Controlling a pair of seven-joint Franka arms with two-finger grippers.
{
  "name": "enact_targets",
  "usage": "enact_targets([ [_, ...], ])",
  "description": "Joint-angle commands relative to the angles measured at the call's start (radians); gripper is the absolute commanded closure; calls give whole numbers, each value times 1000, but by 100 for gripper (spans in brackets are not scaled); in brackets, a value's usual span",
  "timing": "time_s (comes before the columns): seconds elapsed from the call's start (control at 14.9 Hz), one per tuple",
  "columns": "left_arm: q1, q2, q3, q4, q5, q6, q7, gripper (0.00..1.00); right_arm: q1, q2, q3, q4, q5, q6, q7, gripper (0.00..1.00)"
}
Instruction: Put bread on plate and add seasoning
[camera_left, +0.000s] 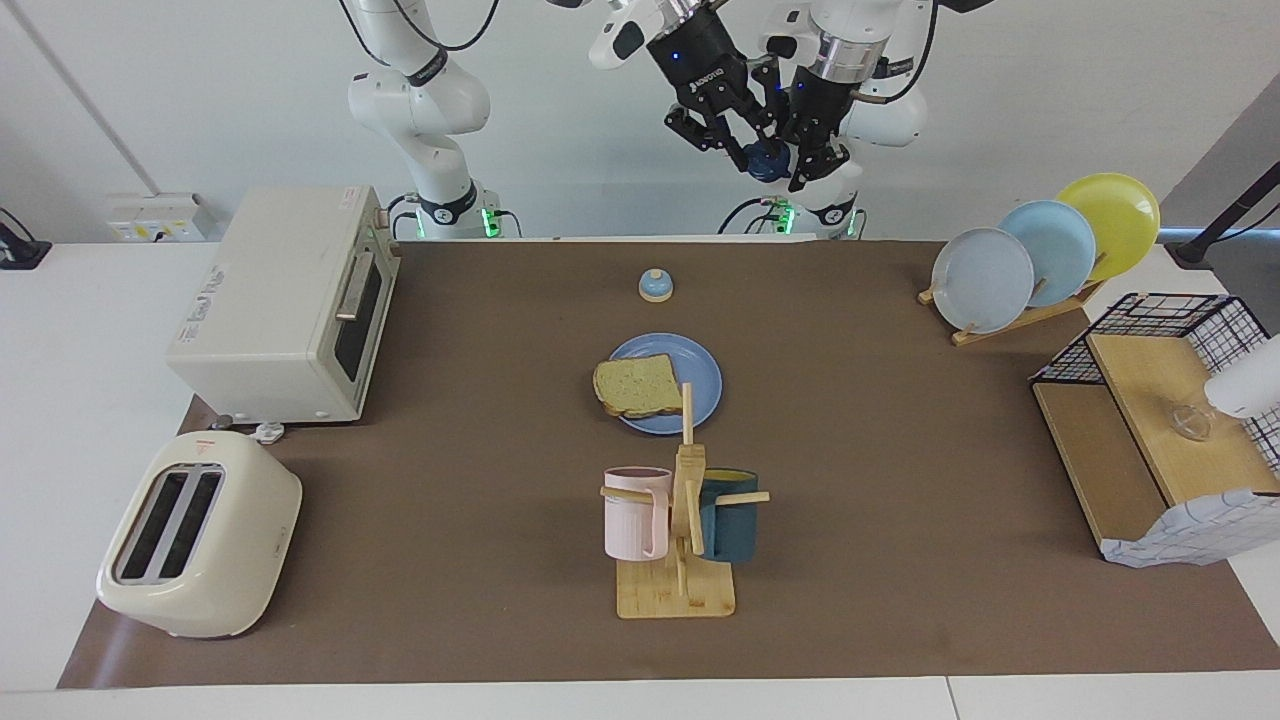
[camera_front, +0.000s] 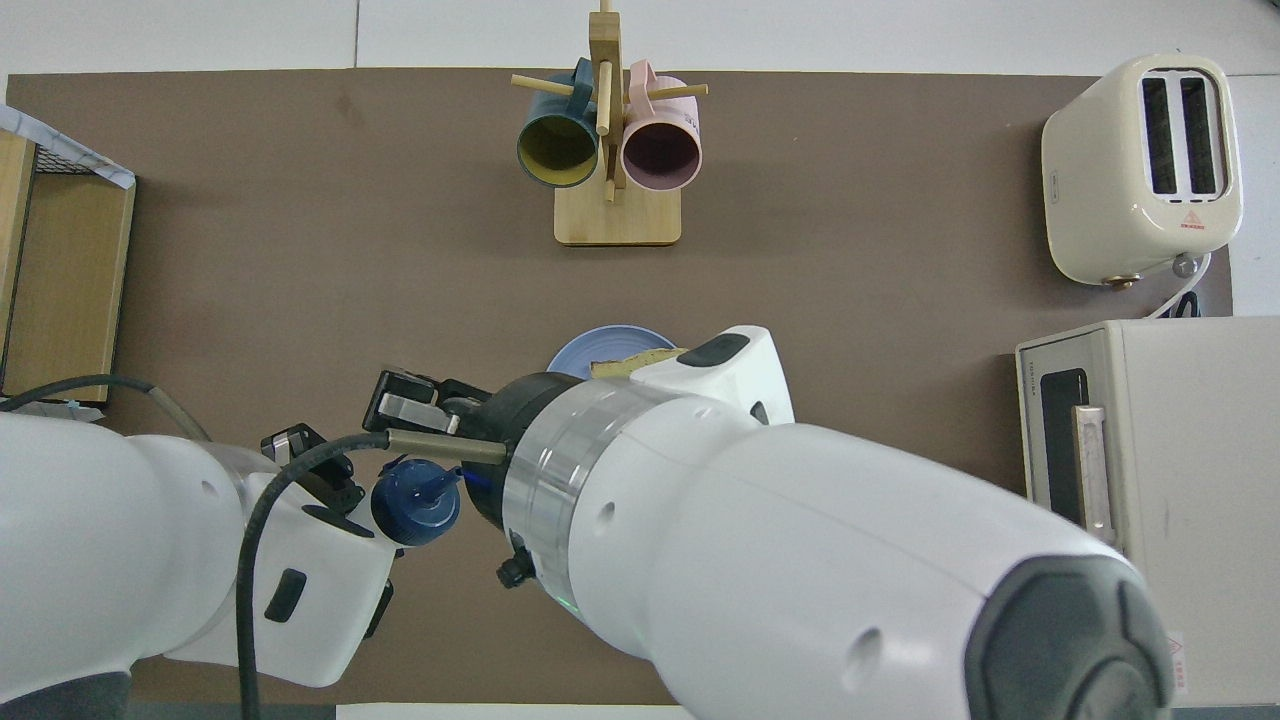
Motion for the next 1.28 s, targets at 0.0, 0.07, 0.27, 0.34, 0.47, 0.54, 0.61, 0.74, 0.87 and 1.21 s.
enact_targets([
  [0.0, -8, -11, 7, -8, -6, -10, -3, 92, -10, -1, 3, -5, -47, -32, -85, 0],
  [0.07, -8, -11, 7, -8, -7, -10, -3, 92, -15, -2, 2, -5, -55, -53, -145, 0],
  [0.27, -8, -11, 7, -8, -6, -10, -3, 92, -26, -18, -50, -9, -55, -133, -369, 0],
  [0.34, -8, -11, 7, -8, -6, -10, -3, 92, -26, -22, -75, -17, -55, -179, -457, 0],
  [0.47, -8, -11, 8, -8, -6, -10, -4, 92, -24, -41, -163, -29, -55, -246, -576, 0],
  [0.54, -8, -11, 8, -8, -6, -6, -4, 92, -26, -41, -196, -36, -55, -285, -595, 0],
  [0.61, -8, -11, 7, -8, -6, -4, -10, 92, -24, -42, -251, -36, -55, -338, -615, 0],
  [0.74, -8, -8, 7, -8, -2, 2, -24, 91, -9, -50, -355, -36, -67, -423, -690, 0],
  [0.87, -10, 3, 2, -3, 7, 19, -45, 92, -10, -42, -421, -16, -146, -512, -702, 0],
  [1.21, -8, 29, -41, -3, 67, 53, -104, 92, -15, -1, -519, 88, -267, -679, -757, 0],
])
